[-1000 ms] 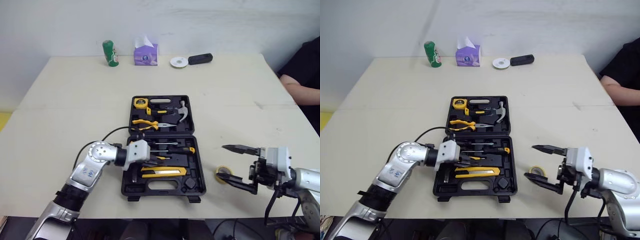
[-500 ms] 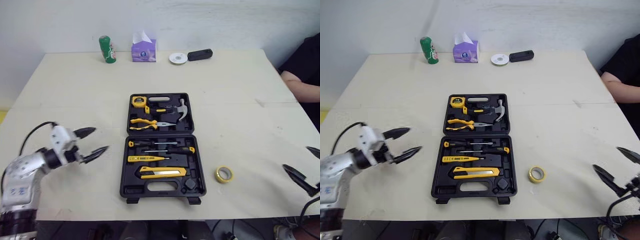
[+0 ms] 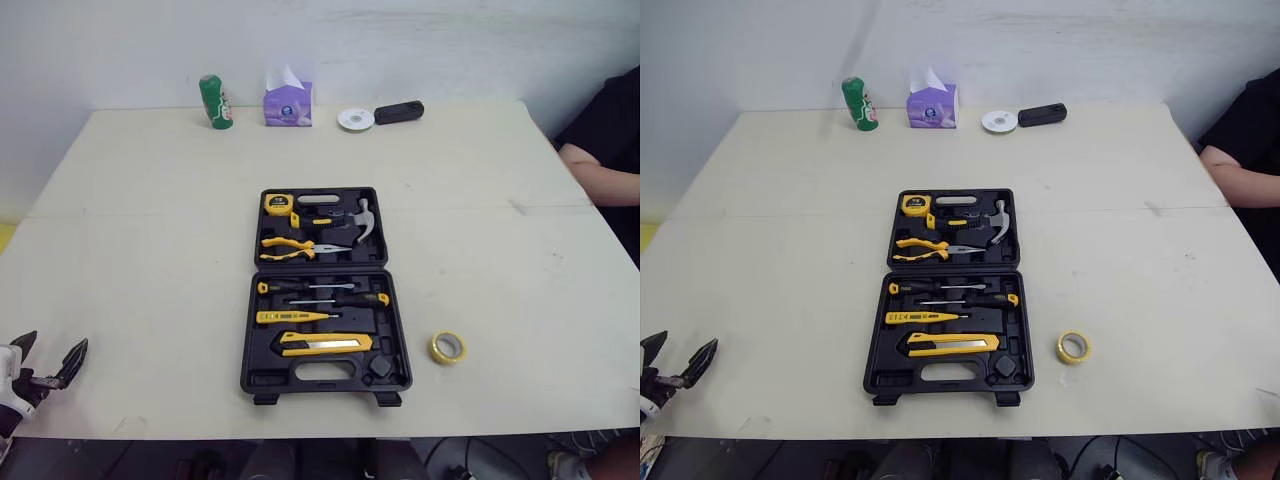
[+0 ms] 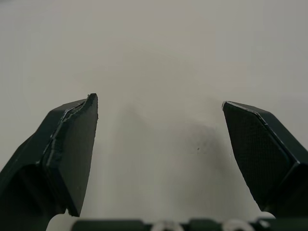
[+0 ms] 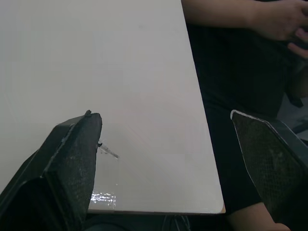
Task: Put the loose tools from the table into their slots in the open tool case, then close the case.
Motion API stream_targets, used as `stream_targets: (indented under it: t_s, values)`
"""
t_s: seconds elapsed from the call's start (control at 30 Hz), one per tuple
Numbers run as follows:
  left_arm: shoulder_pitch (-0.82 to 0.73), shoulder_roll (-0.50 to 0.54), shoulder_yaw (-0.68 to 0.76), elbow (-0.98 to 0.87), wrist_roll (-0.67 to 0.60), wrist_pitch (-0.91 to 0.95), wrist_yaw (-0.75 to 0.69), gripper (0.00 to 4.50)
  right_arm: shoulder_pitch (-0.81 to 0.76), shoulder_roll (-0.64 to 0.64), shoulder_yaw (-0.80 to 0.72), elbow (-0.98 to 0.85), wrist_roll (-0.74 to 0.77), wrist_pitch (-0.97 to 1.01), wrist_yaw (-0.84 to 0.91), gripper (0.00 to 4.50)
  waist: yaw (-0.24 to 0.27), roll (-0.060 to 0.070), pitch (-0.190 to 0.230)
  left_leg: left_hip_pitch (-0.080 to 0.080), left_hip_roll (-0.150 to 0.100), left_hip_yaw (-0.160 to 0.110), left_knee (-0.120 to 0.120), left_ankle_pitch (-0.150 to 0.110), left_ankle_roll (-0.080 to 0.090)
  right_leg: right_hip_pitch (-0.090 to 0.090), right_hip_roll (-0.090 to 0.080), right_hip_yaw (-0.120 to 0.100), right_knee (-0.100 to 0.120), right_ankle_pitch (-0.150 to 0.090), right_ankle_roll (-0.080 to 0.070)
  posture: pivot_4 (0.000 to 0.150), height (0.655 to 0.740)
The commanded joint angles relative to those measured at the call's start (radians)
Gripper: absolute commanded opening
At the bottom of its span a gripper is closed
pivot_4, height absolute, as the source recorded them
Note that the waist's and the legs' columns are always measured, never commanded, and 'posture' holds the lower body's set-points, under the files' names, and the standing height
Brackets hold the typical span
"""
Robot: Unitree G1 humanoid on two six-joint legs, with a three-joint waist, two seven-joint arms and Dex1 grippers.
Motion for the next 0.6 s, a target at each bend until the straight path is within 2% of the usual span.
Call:
stream_targets:
  t_s: [0.03,0.23,0.33,0.47,0.6]
  values:
    - [-0.001,0.003,0.008,-0.085,-0.054,0.024,-0.006,4.38,-0.011,0.004,0.008,-0.038,0.021,-0.001,-0.018,4.5,0.001,0.0,0.0,0.0,0.0,0.0,0.0,0.0,0.0,0.0,0.0,0.0,0.0,0.0,0.0,0.15,0.74]
    - [-0.01,-0.004,-0.028,-0.196,-0.073,0.077,0.002,4.38,-0.039,0.023,0.083,-0.16,0.023,0.061,-0.024,4.5,-0.003,0.001,-0.001,0.0,0.001,0.0,0.0,0.003,-0.007,-0.001,0.001,0.0,0.0,0.0,0.0,0.15,0.74]
    - [-0.023,-0.008,-0.066,-0.274,-0.094,0.119,-0.005,4.38,-0.043,0.033,0.126,-0.304,0.016,0.126,-0.056,4.5,-0.006,0.001,-0.001,-0.001,0.001,0.0,0.0,0.003,-0.007,-0.001,0.001,0.0,0.0,0.0,0.0,0.15,0.74]
    - [-0.069,0.008,-0.121,-0.332,-0.111,0.148,-0.04,4.38,-0.035,0.007,0.173,-0.51,0.074,0.264,-0.016,4.5,-0.007,0.003,-0.001,-0.001,0.001,0.0,0.0,0.003,-0.007,-0.001,0.001,0.0,0.0,0.0,0.0,0.15,0.74]
    - [-0.108,0.021,-0.154,-0.367,-0.127,0.172,-0.074,4.38,-0.009,-0.033,0.175,-0.639,0.035,0.367,-0.039,4.5,-0.004,0.003,-0.001,-0.002,0.001,0.0,0.0,0.003,-0.008,-0.002,0.001,-0.001,0.001,0.0,0.0,0.15,0.74]
